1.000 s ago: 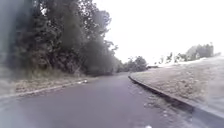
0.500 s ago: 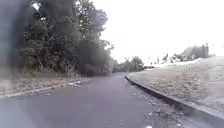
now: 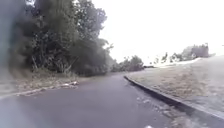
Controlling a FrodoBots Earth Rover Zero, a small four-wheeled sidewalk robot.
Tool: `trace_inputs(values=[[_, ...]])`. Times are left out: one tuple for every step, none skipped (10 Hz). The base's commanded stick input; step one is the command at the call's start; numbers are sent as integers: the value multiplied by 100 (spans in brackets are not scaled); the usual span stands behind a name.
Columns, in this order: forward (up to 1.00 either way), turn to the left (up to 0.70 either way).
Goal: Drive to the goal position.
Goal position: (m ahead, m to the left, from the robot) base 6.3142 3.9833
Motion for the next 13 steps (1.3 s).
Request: trace_inputs(values=[[100,0],[100,0],[100,5],[100,30],[100,40],[100,37],[100,12],[100,0],[100,0],[100,0],[100,0],[100,0],[100,23]])
